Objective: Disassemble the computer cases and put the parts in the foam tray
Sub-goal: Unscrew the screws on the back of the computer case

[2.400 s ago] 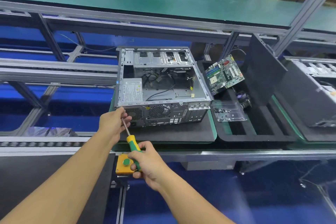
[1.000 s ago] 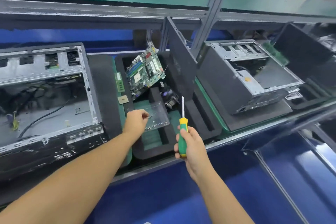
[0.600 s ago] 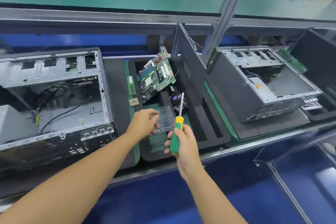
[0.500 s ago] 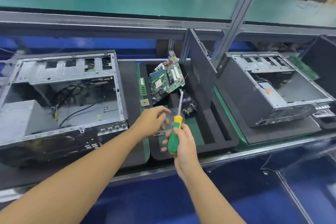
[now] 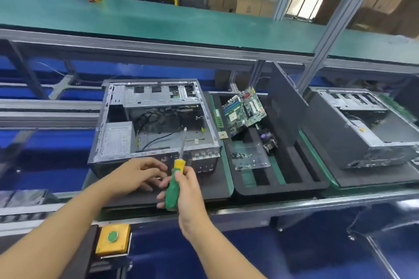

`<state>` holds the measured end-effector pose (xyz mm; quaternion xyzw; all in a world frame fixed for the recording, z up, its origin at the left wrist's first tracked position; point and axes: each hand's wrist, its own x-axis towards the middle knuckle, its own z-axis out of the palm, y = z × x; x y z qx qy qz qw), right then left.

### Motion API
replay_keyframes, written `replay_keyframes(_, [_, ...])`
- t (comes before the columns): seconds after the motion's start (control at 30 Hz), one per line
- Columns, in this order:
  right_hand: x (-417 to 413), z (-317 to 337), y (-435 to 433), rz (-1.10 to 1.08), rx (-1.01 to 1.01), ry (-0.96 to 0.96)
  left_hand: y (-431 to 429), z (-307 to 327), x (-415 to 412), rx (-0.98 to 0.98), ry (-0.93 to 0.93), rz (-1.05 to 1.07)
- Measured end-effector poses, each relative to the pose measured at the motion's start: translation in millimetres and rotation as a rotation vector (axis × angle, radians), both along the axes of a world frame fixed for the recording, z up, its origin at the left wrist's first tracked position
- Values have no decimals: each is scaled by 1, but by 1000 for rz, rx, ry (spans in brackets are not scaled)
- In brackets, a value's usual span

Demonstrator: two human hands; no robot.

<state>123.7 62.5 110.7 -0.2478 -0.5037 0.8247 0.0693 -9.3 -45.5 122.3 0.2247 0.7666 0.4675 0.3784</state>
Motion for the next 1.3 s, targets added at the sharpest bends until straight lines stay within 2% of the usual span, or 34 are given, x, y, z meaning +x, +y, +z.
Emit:
replay_keyframes(0.17, [-1,-3,-60,30,43,-112,-56,-20,-23,66,227,151])
replay_keyframes(0.27, [3,-5,-79,41,61,-154,-69,-24,-30,-2,282,-8])
replay_keyframes(0.33, [4,-8,-84,56,85,-179,-69,-30,-28,-127,219,-142])
replay_keyframes(0.4, [4,-12,-85,90,106,-193,-66,-38,-22,-157,84,-169])
replay_keyframes(0.5, [2,-22,-84,171,133,-241,-63,-57,-8,-41,-160,34])
replay_keyframes(0.6, [-1,-35,-79,225,123,-290,-64,-74,5,29,-298,228])
replay_keyframes(0.77, [4,-60,-73,255,51,-317,-58,-89,16,46,-339,421])
replay_keyframes(1.0, [11,-83,-63,334,98,-382,-51,-101,24,106,-490,498])
replay_keyframes(1.07, [8,-90,-61,310,99,-405,-49,-99,25,-1,-356,496])
replay_keyframes(1.1, [7,-93,-60,299,94,-418,-52,-96,23,-105,-170,463])
replay_keyframes(1.17, [6,-102,-61,289,85,-433,-61,-87,13,-312,430,358])
replay_keyframes(1.23, [5,-112,-64,288,88,-432,-68,-64,-4,-230,1014,180])
replay_keyframes(1.27, [4,-116,-66,288,90,-430,-70,-48,-15,-122,1214,99])
replay_keyframes(1.3, [3,-120,-68,286,92,-426,-70,-31,-28,-42,1332,41])
